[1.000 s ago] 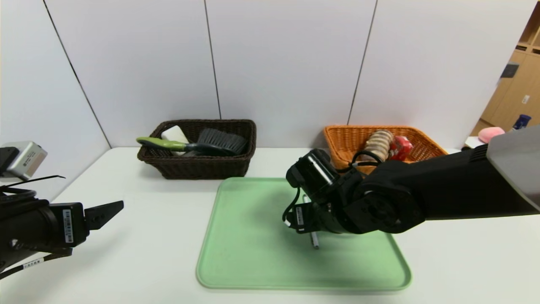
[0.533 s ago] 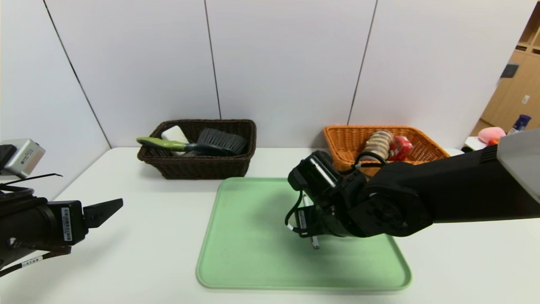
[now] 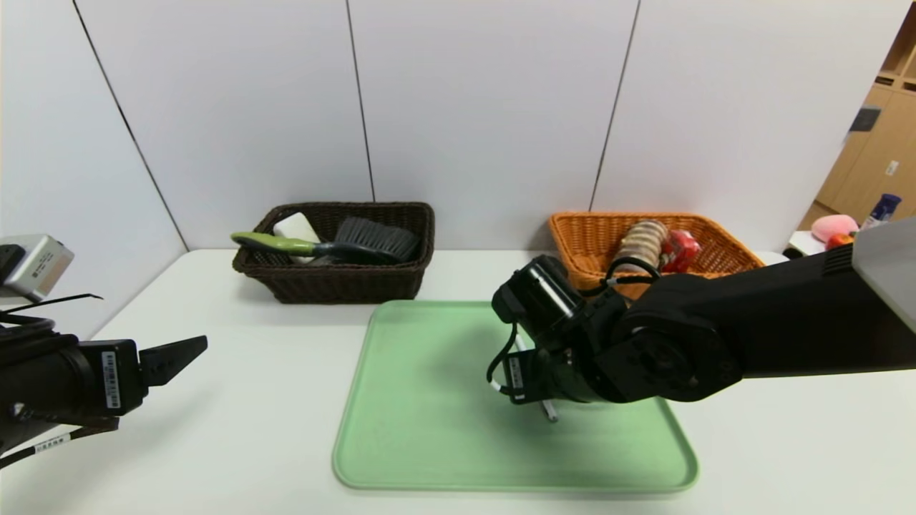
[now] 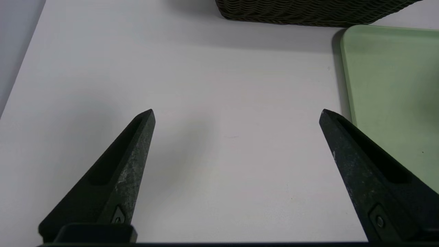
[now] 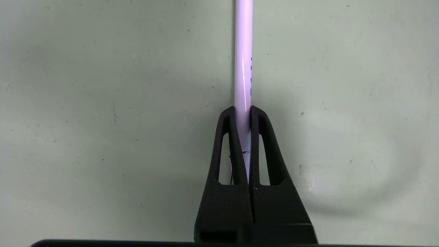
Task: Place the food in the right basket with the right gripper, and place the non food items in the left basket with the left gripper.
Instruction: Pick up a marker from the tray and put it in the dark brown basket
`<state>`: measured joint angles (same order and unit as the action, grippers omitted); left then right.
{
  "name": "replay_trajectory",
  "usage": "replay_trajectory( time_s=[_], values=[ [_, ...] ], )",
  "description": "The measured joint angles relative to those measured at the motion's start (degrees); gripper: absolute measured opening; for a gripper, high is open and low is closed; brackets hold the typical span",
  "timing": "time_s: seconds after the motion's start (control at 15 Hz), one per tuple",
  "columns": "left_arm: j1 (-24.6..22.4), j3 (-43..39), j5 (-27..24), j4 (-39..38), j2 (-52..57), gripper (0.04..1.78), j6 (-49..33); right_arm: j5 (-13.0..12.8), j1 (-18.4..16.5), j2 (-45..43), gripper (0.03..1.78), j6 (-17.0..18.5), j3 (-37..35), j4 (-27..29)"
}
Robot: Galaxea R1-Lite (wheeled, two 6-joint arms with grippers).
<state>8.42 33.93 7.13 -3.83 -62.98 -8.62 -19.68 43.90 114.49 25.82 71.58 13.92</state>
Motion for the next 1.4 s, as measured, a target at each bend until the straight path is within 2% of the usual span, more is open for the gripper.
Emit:
replay_trajectory(
  time_s=[0.27, 0.4, 0.47, 0.6, 0.73, 0.87, 0.93, 1.13, 1.4],
  values=[
    [0.01, -0.09, -0.05, 0.06, 0.46, 1.69, -0.02, 0.06, 0.17, -4.63, 0.05, -1.65, 6.80, -4.67],
    [0.00, -0.09, -0.09, 0.09, 0.49, 1.69, 0.00, 1.24, 0.26, -7.22, 0.05, -3.83, 12.65, -7.64],
    [0.01, -0.09, -0.16, 0.09, 0.49, 1.69, 0.00, 2.12, 0.39, -7.68, 0.05, -5.10, 14.30, -10.86],
    [0.00, -0.28, -0.13, 0.09, 0.52, 1.69, -0.15, 3.23, 0.87, -6.61, 0.05, -8.90, 16.15, -20.33],
    [0.01, -0.55, -0.09, 0.09, 0.60, 1.69, -0.20, 5.02, 1.02, -2.32, 0.05, -15.06, 18.47, -32.28],
    [0.01, -0.79, -0.09, 0.04, 0.68, 1.69, -0.13, 6.89, 0.91, 3.91, 0.05, -21.03, 23.92, -42.30],
    [0.01, -0.88, -0.09, 0.00, 0.71, 1.69, -0.02, 7.28, 0.89, 7.08, 0.05, -22.82, 28.31, -45.29],
    [0.01, -1.46, -0.09, -0.07, 0.72, 1.69, -0.06, 9.01, 0.34, 16.52, 0.05, -26.53, 39.00, -48.12],
    [0.06, -2.95, 0.02, -0.16, 0.71, 1.69, -0.15, 14.34, -1.12, 23.08, 0.05, -27.97, 40.57, -48.76]
  ],
)
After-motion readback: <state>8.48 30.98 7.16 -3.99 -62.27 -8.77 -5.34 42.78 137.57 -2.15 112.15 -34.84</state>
